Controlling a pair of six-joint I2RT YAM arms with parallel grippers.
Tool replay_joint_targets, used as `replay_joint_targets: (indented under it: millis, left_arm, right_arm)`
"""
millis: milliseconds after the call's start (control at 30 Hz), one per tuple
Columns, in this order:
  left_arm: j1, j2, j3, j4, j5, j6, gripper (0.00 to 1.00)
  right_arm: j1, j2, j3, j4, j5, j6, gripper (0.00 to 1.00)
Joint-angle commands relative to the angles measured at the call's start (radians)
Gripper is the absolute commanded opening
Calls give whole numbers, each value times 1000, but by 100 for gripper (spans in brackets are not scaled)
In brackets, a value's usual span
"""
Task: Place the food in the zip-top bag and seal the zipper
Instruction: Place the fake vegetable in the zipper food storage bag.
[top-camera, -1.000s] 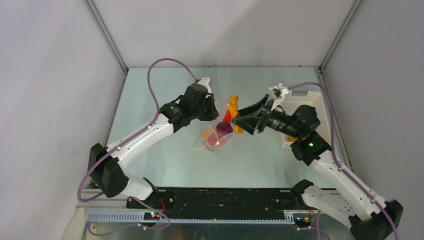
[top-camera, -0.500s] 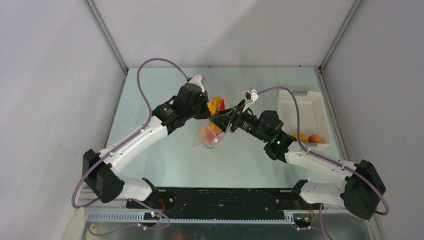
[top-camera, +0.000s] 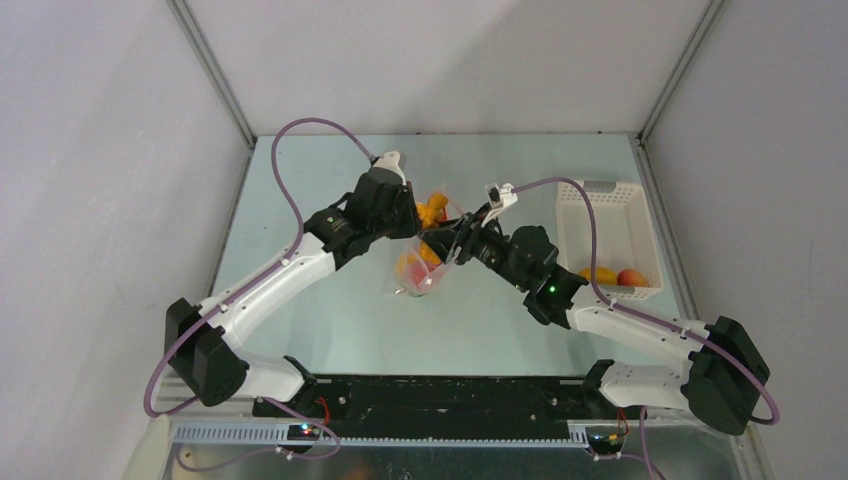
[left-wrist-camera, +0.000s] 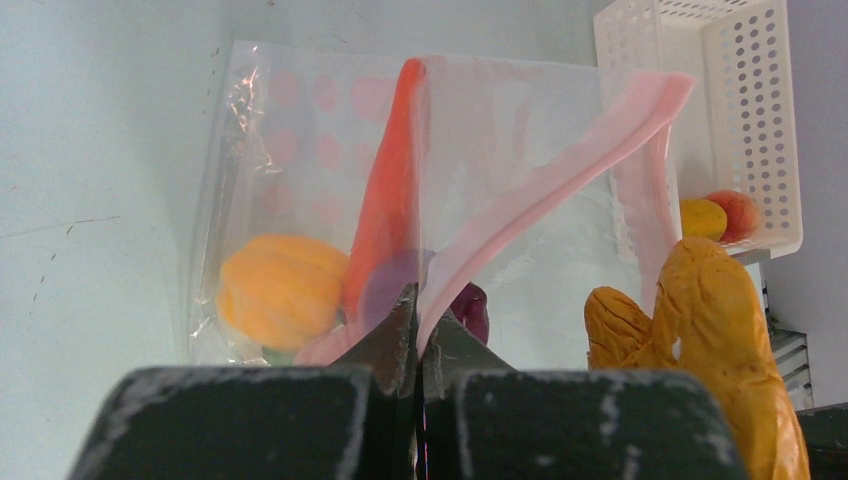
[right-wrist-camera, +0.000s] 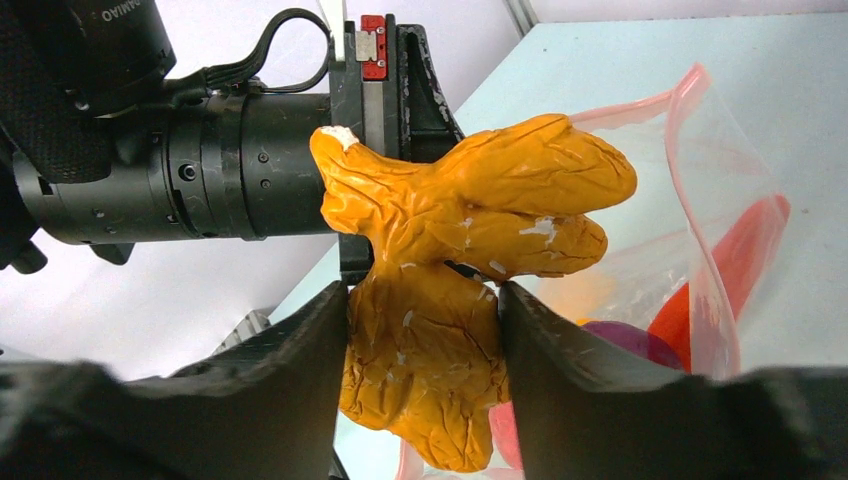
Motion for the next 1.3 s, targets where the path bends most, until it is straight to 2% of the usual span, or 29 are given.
replay_joint_targets:
  millis: [0, 67, 200, 367, 667, 733, 833, 900, 1033, 1100, 1133, 1167, 1200, 1267]
  left_arm:
    - [-27, -64, 5, 45, 79, -33, 0]
    - [-27, -64, 6, 47, 78, -34, 0]
    - [-27, -64, 7, 47, 79, -35, 0]
    - [-28, -65, 7, 47, 78, -36, 0]
    - [-27, -73, 14, 45, 72, -30, 0]
    - [-27, -75, 16, 41, 66, -26, 0]
    - [-27, -75, 20, 39, 65, -16, 0]
    - [-28, -73, 25, 39, 64, -7, 0]
    - [-27, -63, 38, 31, 55, 17, 0]
    - [-28, -56, 48, 21, 45, 31, 0]
    - [-27, -53, 56, 12, 39, 33, 0]
    - [-27, -47, 63, 7, 35, 38, 0]
    - [-27, -45, 65, 2, 32, 42, 0]
    - [-27, -39, 69, -1, 33, 57, 0]
  right_arm:
    - [-10, 0, -8, -116, 196, -36, 68]
    - [-8, -14, -8, -122, 195, -34, 74]
    - [-4, -31, -8, -134, 203, -31, 79]
    - [-3, -53, -7, -149, 232, -33, 81]
    - [-2, -56, 62, -299, 267, -59, 83]
    - [-2, -71, 76, -317, 269, -86, 86]
    - [-7, -110, 133, -398, 267, -150, 98]
    - [-26, -142, 164, -469, 262, -186, 99]
    - [-152, -222, 177, -642, 241, -164, 100]
    - [-283, -248, 193, -760, 187, -120, 99]
    - [-389, -249, 206, -812, 143, -90, 99]
    - [-441, -238, 245, -934, 124, -63, 99]
    - [-543, -225, 285, -1044, 93, -62, 99]
    - [-677, -180, 326, -1159, 67, -94, 99]
